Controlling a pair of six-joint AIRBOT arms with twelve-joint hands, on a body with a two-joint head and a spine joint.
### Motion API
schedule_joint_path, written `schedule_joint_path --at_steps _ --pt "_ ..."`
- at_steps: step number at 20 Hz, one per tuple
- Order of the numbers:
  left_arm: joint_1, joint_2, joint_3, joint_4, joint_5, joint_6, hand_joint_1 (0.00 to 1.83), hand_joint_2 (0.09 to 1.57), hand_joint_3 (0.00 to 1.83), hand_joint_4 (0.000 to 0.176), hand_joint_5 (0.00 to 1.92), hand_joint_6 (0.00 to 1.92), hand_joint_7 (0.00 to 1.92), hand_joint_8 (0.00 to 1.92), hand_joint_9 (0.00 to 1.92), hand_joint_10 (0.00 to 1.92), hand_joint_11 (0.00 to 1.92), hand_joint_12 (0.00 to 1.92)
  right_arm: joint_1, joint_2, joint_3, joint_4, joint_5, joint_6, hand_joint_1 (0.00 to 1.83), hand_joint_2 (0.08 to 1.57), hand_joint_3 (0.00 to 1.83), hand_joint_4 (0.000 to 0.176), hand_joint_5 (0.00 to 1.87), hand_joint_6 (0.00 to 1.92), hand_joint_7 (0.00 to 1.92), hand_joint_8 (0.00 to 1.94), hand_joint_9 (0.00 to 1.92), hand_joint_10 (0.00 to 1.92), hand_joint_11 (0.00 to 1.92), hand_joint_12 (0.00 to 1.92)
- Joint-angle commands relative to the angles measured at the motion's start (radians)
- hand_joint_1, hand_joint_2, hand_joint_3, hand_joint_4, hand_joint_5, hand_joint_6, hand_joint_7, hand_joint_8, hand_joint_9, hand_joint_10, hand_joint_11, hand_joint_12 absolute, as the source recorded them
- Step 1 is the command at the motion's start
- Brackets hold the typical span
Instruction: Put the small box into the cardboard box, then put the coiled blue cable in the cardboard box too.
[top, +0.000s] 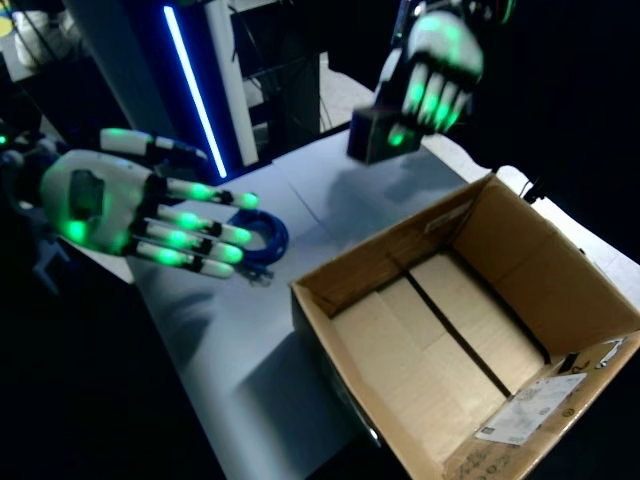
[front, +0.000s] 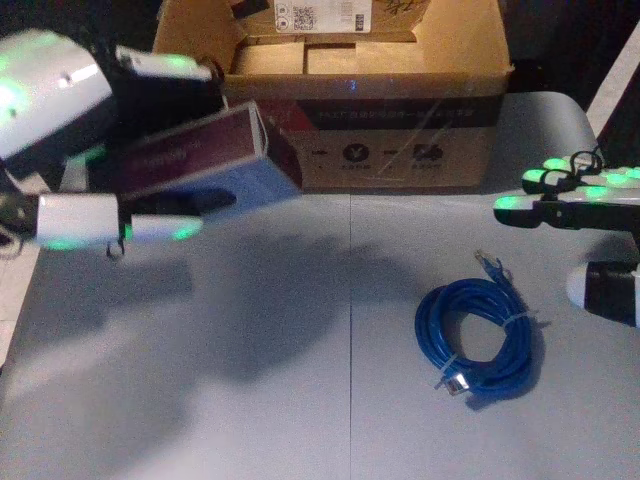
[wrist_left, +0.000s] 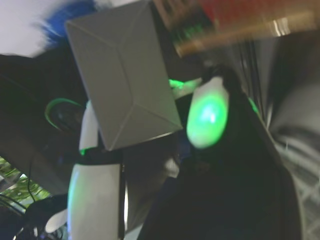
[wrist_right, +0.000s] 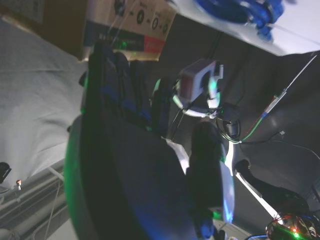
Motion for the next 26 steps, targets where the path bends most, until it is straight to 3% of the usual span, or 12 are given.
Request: schedule_joint_path --at_steps 1,6,12,17,18,19,20,21,22,23,24,26 --pt "-0.031 0.002 0.007 -0.028 -0.12 0.001 1.19 0.83 0.88 0.0 0.84 1.44 0.76 1.76 0.97 1.92 1.09 1.92 0.013 -0.004 0.005 0.012 0.119 0.008 0.05 1.39 0.01 0.176 0.36 0.0 0.19 0.0 0.1 0.0 0.05 0.02" --pt "-0.178 -0.016 0.073 -0.024 -0.07 0.001 1.18 0.8 0.95 0.0 0.85 1.48 0.75 1.78 0.97 1.92 1.09 1.92 0.013 -0.017 0.016 0.012 0.116 0.01 0.02 1.41 0.0 0.174 0.35 0.0 0.17 0.0 0.1 0.0 0.0 0.01" --pt "-0.433 -0.129 0.212 -0.001 0.102 0.003 1.18 0.79 0.95 0.0 0.86 1.47 0.76 1.77 0.97 1.92 1.09 1.92 0.013 -0.035 0.034 0.011 0.116 0.024 0.0 1.42 0.0 0.169 0.36 0.0 0.17 0.0 0.09 0.0 0.04 0.03" --pt "-0.453 -0.28 0.324 -0.026 0.193 0.001 1.18 0.79 0.95 0.0 0.86 1.47 0.76 1.77 0.97 1.92 1.09 1.92 0.016 -0.058 0.065 -0.004 0.117 0.075 0.1 1.4 0.0 0.176 0.33 0.0 0.14 0.0 0.04 0.0 0.0 0.0" --pt "-0.439 -0.311 0.345 -0.04 0.207 0.001 1.21 1.07 0.24 0.0 0.88 1.09 0.83 1.48 0.79 1.82 0.86 1.92 0.016 -0.055 0.065 -0.007 0.117 0.075 0.1 1.4 0.0 0.176 0.33 0.0 0.14 0.0 0.05 0.01 0.0 0.0" --pt "-0.436 -0.336 0.364 -0.047 0.222 0.001 1.19 1.15 0.11 0.0 0.83 1.22 0.79 1.45 0.71 1.81 0.75 1.92 0.018 -0.052 0.065 -0.009 0.117 0.075 0.12 1.4 0.0 0.176 0.34 0.0 0.14 0.0 0.05 0.01 0.0 0.0" --pt "-0.431 -0.373 0.396 -0.06 0.25 0.001 1.21 1.16 0.0 0.007 0.84 1.23 0.94 1.15 0.89 1.4 0.84 1.71 0.021 -0.05 0.066 -0.01 0.117 0.075 0.11 1.4 0.0 0.176 0.36 0.01 0.14 0.0 0.05 0.0 0.0 0.0" --pt "-0.431 -0.404 0.432 -0.067 0.297 0.001 1.36 1.12 0.0 0.0 0.79 1.51 0.93 1.18 0.9 1.49 0.83 1.76 0.022 -0.049 0.068 -0.011 0.117 0.075 0.08 1.41 0.0 0.176 0.36 0.0 0.15 0.0 0.06 0.0 0.01 0.01" --pt "-0.431 -0.423 0.457 -0.067 0.336 0.001 1.4 1.08 0.0 0.0 0.77 1.62 0.9 1.53 0.96 1.63 0.91 1.9 0.022 -0.049 0.068 -0.014 0.117 0.075 0.06 1.41 0.0 0.176 0.36 0.0 0.16 0.0 0.06 0.0 0.02 0.01" --pt "-0.431 -0.441 0.484 -0.067 0.376 0.002 1.39 1.08 0.0 0.0 0.72 1.51 0.84 1.56 0.87 1.61 0.85 1.85 0.022 -0.05 0.069 -0.015 0.117 0.075 0.04 1.42 0.0 0.175 0.35 0.0 0.15 0.0 0.06 0.0 0.02 0.01" --pt "-0.431 -0.449 0.497 -0.067 0.39 0.002 1.36 1.12 0.0 0.0 0.7 1.46 0.92 1.19 0.88 1.42 0.83 1.71 0.022 -0.051 0.069 -0.015 0.117 0.075 0.07 1.42 0.0 0.173 0.36 0.0 0.16 0.0 0.07 0.0 0.02 0.01" --pt "-0.431 -0.467 0.526 -0.077 0.416 0.001 1.2 1.19 0.01 0.0 0.76 1.28 0.91 1.28 0.9 1.52 0.85 1.81 0.022 -0.055 0.073 -0.015 0.117 0.075 0.09 1.41 0.0 0.156 0.39 0.01 0.18 0.01 0.09 0.01 0.03 0.02"
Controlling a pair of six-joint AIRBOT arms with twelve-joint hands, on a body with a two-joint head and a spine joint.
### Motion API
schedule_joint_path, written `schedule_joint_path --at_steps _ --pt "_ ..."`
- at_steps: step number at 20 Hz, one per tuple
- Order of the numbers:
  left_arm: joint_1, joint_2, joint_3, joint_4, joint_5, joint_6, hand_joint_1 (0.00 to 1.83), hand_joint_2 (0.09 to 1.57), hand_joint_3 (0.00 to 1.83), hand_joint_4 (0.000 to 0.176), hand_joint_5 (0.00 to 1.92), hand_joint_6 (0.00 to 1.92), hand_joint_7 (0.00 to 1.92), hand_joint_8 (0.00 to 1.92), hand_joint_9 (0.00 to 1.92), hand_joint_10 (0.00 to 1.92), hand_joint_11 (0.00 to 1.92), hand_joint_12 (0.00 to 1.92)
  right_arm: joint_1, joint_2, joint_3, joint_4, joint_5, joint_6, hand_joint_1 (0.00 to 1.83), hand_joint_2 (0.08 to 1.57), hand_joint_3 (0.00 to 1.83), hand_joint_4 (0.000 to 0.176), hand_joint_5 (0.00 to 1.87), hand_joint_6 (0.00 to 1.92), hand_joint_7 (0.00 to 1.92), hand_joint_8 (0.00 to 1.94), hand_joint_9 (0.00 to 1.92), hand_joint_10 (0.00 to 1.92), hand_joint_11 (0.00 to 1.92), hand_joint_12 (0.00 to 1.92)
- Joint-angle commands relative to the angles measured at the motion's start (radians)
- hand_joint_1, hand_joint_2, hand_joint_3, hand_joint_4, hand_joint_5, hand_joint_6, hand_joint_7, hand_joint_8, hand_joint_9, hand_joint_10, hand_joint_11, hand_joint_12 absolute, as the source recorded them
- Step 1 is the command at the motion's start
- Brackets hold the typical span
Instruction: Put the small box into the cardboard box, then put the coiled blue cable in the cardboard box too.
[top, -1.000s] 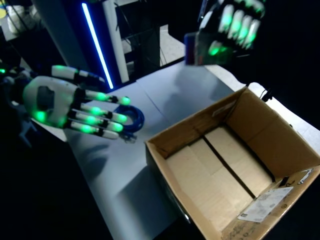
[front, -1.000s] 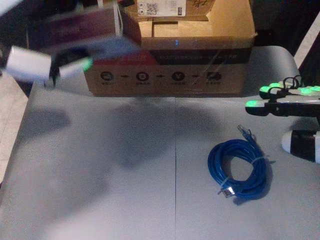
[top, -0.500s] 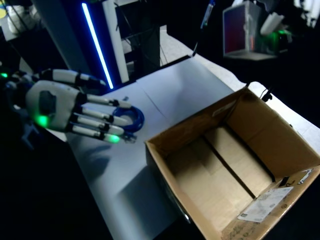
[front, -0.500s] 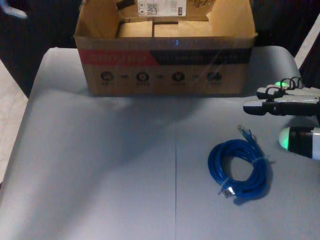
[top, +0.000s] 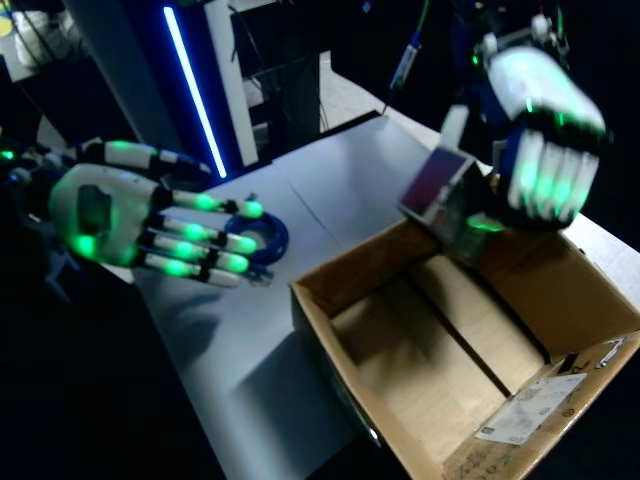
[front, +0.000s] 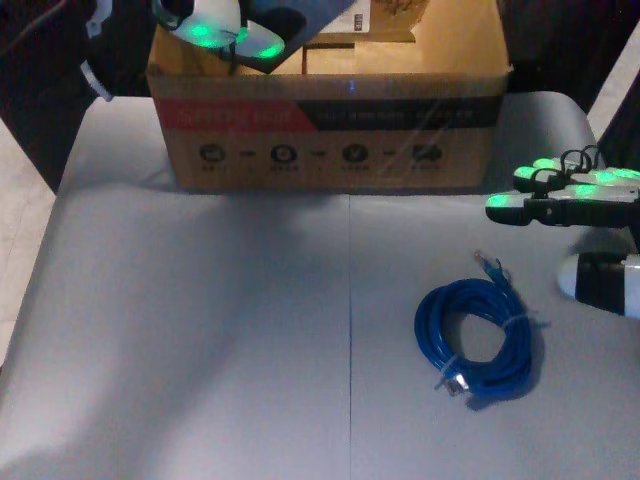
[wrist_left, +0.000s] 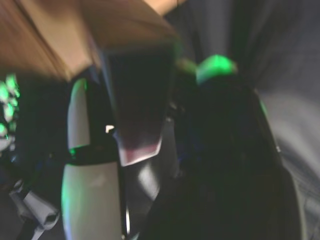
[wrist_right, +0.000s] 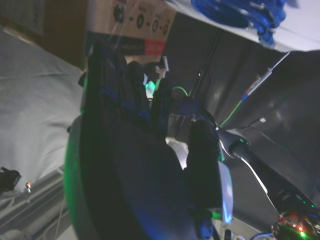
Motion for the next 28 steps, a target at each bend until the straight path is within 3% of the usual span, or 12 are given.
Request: schedule_joint_path --at_steps 1,2,3,4,5,6,9,11,15,17,22,28 --pt "-0.009 -0.011 0.008 -0.01 -0.092 0.0 1.13 1.2 0.0 0.0 0.81 1.27 0.82 1.42 0.87 1.63 0.85 1.9 0.011 -0.005 0.009 0.012 0.119 0.009 0.09 1.41 0.0 0.152 0.39 0.01 0.18 0.0 0.09 0.0 0.02 0.02" --pt "-0.009 -0.018 0.016 -0.009 -0.085 0.0 1.05 1.09 0.0 0.0 0.58 0.83 0.6 1.16 0.65 1.45 0.64 1.82 0.011 -0.006 0.011 0.012 0.119 0.009 0.09 1.41 0.0 0.146 0.4 0.01 0.19 0.01 0.09 0.01 0.03 0.02" --pt "-0.01 -0.02 0.017 -0.009 -0.084 0.001 0.83 0.98 0.0 0.105 0.41 0.12 0.46 0.27 0.47 0.67 0.35 1.48 0.012 -0.007 0.011 0.011 0.119 0.009 0.09 1.41 0.0 0.153 0.41 0.01 0.2 0.01 0.11 0.01 0.04 0.03" --pt "-0.012 -0.02 0.018 -0.009 -0.085 0.001 0.75 0.91 0.0 0.104 0.3 0.01 0.41 0.02 0.45 0.22 0.21 1.31 0.012 -0.009 0.012 0.01 0.119 0.009 0.09 1.4 0.0 0.151 0.42 0.01 0.2 0.0 0.11 0.01 0.04 0.03" --pt "-0.016 -0.019 0.018 -0.009 -0.09 0.001 0.58 0.84 0.0 0.166 0.06 0.0 0.12 0.01 0.19 0.03 0.01 0.89 0.012 -0.012 0.012 0.009 0.119 0.009 0.09 1.41 0.0 0.145 0.42 0.0 0.19 0.0 0.1 0.0 0.03 0.03" --pt "-0.017 -0.018 0.017 -0.009 -0.092 0.001 0.52 0.83 0.0 0.176 0.01 0.0 0.05 0.01 0.12 0.01 0.0 0.64 0.012 -0.013 0.013 0.009 0.119 0.009 0.1 1.41 0.0 0.142 0.42 0.0 0.19 0.0 0.1 0.0 0.03 0.03" --pt "-0.018 0.0 0.002 -0.009 -0.115 0.003 0.49 0.84 0.01 0.176 0.0 0.0 0.0 0.0 0.01 0.0 0.0 0.33 0.012 -0.014 0.013 0.009 0.119 0.009 0.08 1.41 0.0 0.162 0.39 0.0 0.18 0.0 0.1 0.0 0.02 0.02" --pt "-0.018 0.02 -0.018 -0.01 -0.135 0.006 0.49 0.86 0.0 0.176 0.0 0.0 0.0 0.0 0.0 0.0 0.0 0.21 0.012 -0.014 0.013 0.01 0.119 0.012 0.11 1.41 0.0 0.153 0.38 0.0 0.18 0.0 0.09 0.0 0.02 0.03" --pt "-0.005 0.141 -0.138 -0.009 -0.222 0.053 0.52 0.85 0.0 0.176 0.0 0.0 0.0 0.0 0.01 0.0 0.0 0.38 0.012 -0.014 0.011 0.014 0.119 0.016 0.19 1.39 0.0 0.159 0.39 0.0 0.18 0.0 0.07 0.0 0.03 0.04" --pt "0.028 0.228 -0.211 -0.008 -0.29 0.059 0.47 0.88 0.0 0.176 0.0 0.0 0.0 0.0 0.0 0.0 0.0 0.04 0.012 -0.008 0.009 0.017 0.119 0.017 0.26 1.36 0.0 0.169 0.36 0.0 0.16 0.0 0.07 0.0 0.03 0.05" --pt "0.22 0.452 -0.399 -0.017 -0.474 0.037 0.57 0.87 0.0 0.176 0.0 0.0 0.0 0.0 0.0 0.0 0.0 0.0 0.013 0.017 -0.001 0.026 0.119 0.017 0.55 1.19 0.0 0.176 0.35 0.0 0.15 0.0 0.05 0.0 0.0 0.0" --pt "0.498 0.557 -0.532 -0.114 -0.631 0.004 0.58 0.84 0.0 0.176 0.0 0.0 0.0 0.0 0.0 0.0 0.0 0.0 0.026 0.054 -0.009 0.008 0.119 0.017 0.74 0.96 0.0 0.176 0.32 0.0 0.16 0.0 0.08 0.0 0.01 0.01"
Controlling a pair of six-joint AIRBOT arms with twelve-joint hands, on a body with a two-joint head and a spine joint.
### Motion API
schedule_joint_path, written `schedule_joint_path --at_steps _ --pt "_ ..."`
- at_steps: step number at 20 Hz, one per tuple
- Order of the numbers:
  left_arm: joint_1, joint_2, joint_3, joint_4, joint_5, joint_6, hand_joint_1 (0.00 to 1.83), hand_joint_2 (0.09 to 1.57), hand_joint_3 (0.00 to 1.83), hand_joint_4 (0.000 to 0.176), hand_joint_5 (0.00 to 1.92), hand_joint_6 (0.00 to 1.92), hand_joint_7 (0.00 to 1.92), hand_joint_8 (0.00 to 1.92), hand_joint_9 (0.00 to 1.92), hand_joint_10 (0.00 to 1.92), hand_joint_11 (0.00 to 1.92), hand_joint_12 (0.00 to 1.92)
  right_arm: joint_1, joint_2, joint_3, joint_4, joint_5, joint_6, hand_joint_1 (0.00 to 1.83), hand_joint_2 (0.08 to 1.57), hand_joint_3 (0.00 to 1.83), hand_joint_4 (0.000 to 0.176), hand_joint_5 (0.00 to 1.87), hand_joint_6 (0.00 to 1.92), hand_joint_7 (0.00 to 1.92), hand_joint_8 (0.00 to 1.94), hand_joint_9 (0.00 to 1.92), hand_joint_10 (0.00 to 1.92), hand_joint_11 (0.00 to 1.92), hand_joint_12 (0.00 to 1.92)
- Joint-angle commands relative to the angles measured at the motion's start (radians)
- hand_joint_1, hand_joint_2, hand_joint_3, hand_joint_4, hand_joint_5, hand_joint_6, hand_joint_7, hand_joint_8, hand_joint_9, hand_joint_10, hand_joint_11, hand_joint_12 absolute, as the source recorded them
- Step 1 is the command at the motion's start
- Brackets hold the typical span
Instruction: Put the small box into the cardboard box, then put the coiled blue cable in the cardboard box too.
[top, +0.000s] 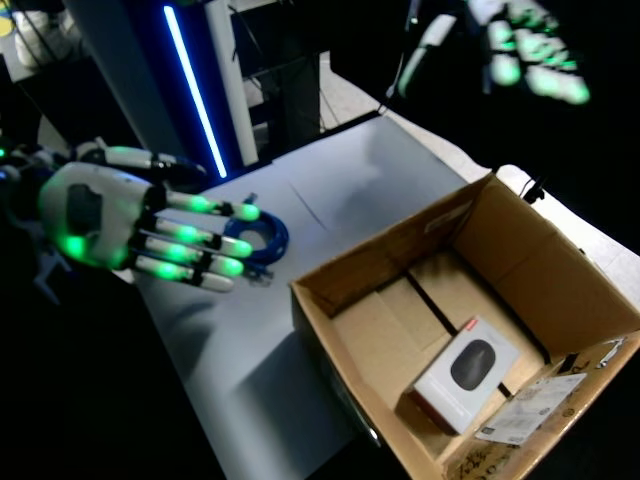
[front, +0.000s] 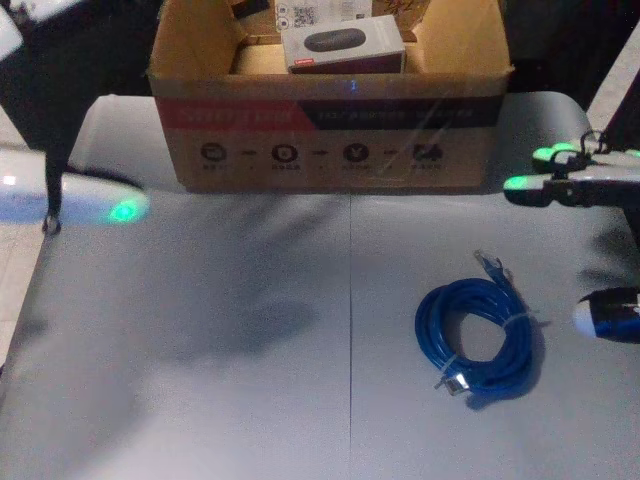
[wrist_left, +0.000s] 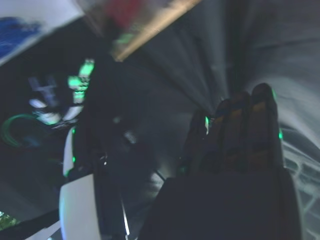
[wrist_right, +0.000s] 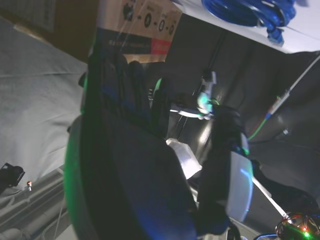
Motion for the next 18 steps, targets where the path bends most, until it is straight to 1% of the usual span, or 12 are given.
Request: schedule_joint_path --at_steps 1,3,4,5,6,7,9,10,11,14,15,18 --pt "0.036 0.006 -0.009 -0.064 -0.164 -0.001 0.58 0.84 0.0 0.176 0.0 0.0 0.0 0.0 0.0 0.0 0.0 0.0 0.017 0.009 -0.003 0.01 0.123 0.006 0.75 0.93 0.0 0.176 0.32 0.0 0.17 0.0 0.08 0.0 0.01 0.01" --pt "0.142 0.006 -0.044 -0.121 -0.223 -0.001 0.62 0.82 0.0 0.176 0.0 0.0 0.0 0.0 0.0 0.0 0.0 0.0 0.034 0.015 -0.005 -0.007 0.123 0.006 0.78 0.9 0.0 0.176 0.32 0.0 0.16 0.0 0.07 0.0 0.02 0.01" --pt "0.177 0.006 -0.056 -0.137 -0.241 -0.001 0.65 0.81 0.0 0.176 0.0 0.0 0.0 0.0 0.0 0.0 0.0 0.0 0.039 0.014 -0.004 -0.012 0.123 0.006 0.78 0.89 0.0 0.176 0.31 0.0 0.16 0.0 0.07 0.0 0.02 0.02" --pt "0.246 0.006 -0.083 -0.174 -0.284 -0.001 0.68 0.79 0.0 0.176 0.0 0.0 0.0 0.0 0.0 0.0 0.0 0.0 0.051 0.009 -0.003 -0.026 0.123 0.006 0.8 0.88 0.0 0.176 0.3 0.0 0.14 0.0 0.05 0.0 0.01 0.01" --pt "0.272 0.006 -0.093 -0.19 -0.305 -0.001 0.66 0.78 0.0 0.176 0.0 0.0 0.0 0.0 0.0 0.0 0.0 0.0 0.056 0.005 -0.001 -0.033 0.12 0.006 0.8 0.88 0.0 0.176 0.32 0.01 0.13 0.0 0.05 0.0 0.0 0.0" --pt "0.313 0.006 -0.106 -0.213 -0.335 -0.001 0.66 0.78 0.0 0.176 0.0 0.0 0.0 0.0 0.0 0.0 0.0 0.0 0.074 0.0 0.001 -0.052 0.091 0.006 0.82 0.88 0.0 0.176 0.32 0.0 0.1 0.0 0.02 0.0 0.0 0.0" --pt "0.364 0.003 -0.12 -0.25 -0.383 -0.001 0.68 0.78 0.0 0.176 0.0 0.0 0.0 0.0 0.0 0.0 0.0 0.0 0.174 -0.018 0.01 -0.15 -0.035 0.006 0.86 0.88 0.0 0.176 0.27 0.0 0.07 0.0 0.0 0.0 0.0 0.0" --pt "0.396 -0.002 -0.123 -0.274 -0.409 -0.001 0.7 0.79 0.0 0.176 0.0 0.0 0.0 0.0 0.0 0.0 0.0 0.0 0.231 -0.037 0.015 -0.207 -0.104 0.006 0.89 0.84 0.0 0.176 0.2 0.0 0.05 0.0 0.01 0.0 0.0 0.0" --pt "0.42 -0.005 -0.124 -0.29 -0.43 -0.002 0.71 0.8 0.0 0.176 0.0 0.0 0.0 0.0 0.0 0.0 0.0 0.0 0.242 -0.05 0.017 -0.231 -0.119 0.007 0.91 0.82 0.0 0.176 0.19 0.0 0.04 0.0 0.02 0.01 0.0 0.0" --pt "0.432 -0.006 -0.127 -0.307 -0.449 -0.003 0.67 0.8 0.0 0.176 0.0 0.0 0.0 0.0 0.0 0.0 0.0 0.0 0.244 -0.07 0.025 -0.269 -0.149 0.007 0.93 0.82 0.0 0.176 0.09 0.0 0.0 0.0 0.0 0.0 0.0 0.0" --pt "0.432 -0.008 -0.126 -0.308 -0.449 -0.003 0.67 0.82 0.01 0.176 0.0 0.0 0.0 0.0 0.0 0.0 0.0 0.0 0.261 -0.082 0.034 -0.303 -0.197 0.013 0.97 0.83 0.0 0.176 0.06 0.0 0.0 0.0 0.0 0.0 0.0 0.0" --pt "0.434 -0.013 -0.126 -0.31 -0.45 -0.003 0.68 0.8 0.0 0.176 0.0 0.0 0.0 0.0 0.0 0.0 0.0 0.0 0.3 -0.112 0.052 -0.389 -0.303 0.024 1.01 0.81 0.0 0.176 0.14 0.02 0.0 0.0 0.0 0.0 0.01 0.0"
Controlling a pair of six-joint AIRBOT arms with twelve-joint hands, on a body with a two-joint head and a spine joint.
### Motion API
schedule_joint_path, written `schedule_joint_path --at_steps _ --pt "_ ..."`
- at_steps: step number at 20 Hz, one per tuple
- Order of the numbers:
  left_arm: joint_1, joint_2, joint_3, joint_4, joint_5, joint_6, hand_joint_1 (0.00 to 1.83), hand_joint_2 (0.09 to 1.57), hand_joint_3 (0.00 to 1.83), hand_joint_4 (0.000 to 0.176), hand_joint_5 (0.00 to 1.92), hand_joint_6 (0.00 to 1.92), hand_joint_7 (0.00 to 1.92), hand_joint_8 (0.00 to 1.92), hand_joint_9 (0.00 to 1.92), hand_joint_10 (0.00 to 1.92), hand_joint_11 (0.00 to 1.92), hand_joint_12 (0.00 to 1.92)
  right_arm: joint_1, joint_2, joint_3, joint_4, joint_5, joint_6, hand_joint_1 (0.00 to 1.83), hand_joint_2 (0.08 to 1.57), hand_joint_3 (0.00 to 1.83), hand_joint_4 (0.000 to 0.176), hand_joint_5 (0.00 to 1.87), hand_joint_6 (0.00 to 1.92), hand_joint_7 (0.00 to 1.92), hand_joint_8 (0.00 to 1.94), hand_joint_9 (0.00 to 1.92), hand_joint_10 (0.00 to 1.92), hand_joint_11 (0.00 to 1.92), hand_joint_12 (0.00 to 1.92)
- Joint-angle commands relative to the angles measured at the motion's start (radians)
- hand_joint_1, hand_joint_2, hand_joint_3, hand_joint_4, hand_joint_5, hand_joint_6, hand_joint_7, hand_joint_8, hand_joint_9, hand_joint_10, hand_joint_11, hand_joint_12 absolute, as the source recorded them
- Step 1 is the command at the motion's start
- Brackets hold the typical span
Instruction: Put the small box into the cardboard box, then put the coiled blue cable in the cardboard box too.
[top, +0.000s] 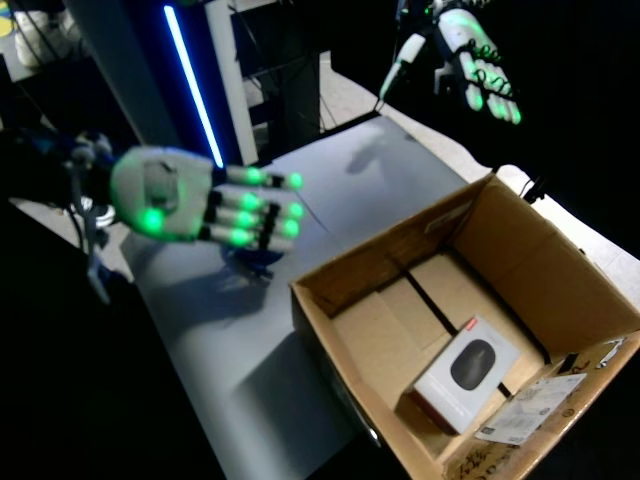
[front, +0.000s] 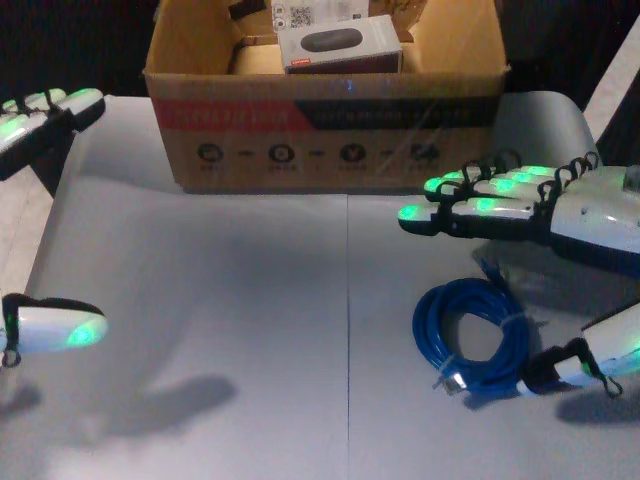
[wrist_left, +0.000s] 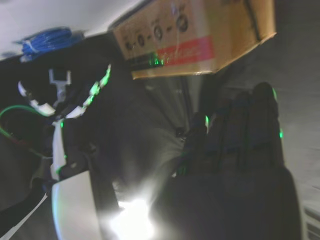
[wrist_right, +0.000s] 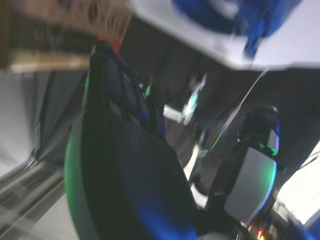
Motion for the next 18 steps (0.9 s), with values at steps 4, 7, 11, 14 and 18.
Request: schedule_joint_path --at_steps 4,7,11,14,18 --pt "-0.007 -0.005 0.001 -0.018 -0.121 -0.005 0.64 0.82 0.0 0.176 0.0 0.0 0.0 0.0 0.0 0.0 0.0 0.0 0.011 -0.021 0.003 -0.045 0.033 0.008 1.05 0.79 0.0 0.176 0.2 0.0 0.0 0.0 0.0 0.0 0.04 0.02" --pt "-0.007 -0.005 0.001 -0.018 -0.119 -0.005 0.66 0.82 0.01 0.176 0.0 0.0 0.0 0.0 0.0 0.0 0.0 0.0 0.014 -0.034 0.006 -0.087 0.0 0.008 1.06 0.79 0.0 0.176 0.2 0.0 0.0 0.0 0.0 0.0 0.05 0.03" --pt "-0.007 -0.009 0.001 -0.018 -0.117 -0.009 0.65 0.82 0.0 0.176 0.0 0.0 0.0 0.0 0.0 0.0 0.0 0.0 0.014 -0.063 0.025 -0.113 -0.038 0.008 1.09 0.77 0.0 0.176 0.21 0.0 0.0 0.0 0.01 0.0 0.0 0.43" --pt "-0.007 -0.013 0.002 -0.018 -0.115 -0.011 0.65 0.83 0.0 0.176 0.0 0.0 0.0 0.0 0.0 0.0 0.0 0.0 0.014 -0.092 0.047 -0.126 -0.063 0.008 1.1 0.78 0.0 0.176 0.23 0.0 0.03 0.0 0.08 0.01 0.0 0.6" --pt "-0.007 -0.021 0.004 -0.017 -0.113 -0.016 0.67 0.84 0.0 0.176 0.0 0.0 0.0 0.0 0.0 0.0 0.0 0.0 0.014 -0.118 0.074 -0.127 -0.09 0.008 1.08 0.84 0.01 0.176 0.28 0.01 0.08 0.01 0.11 0.01 0.0 0.59"
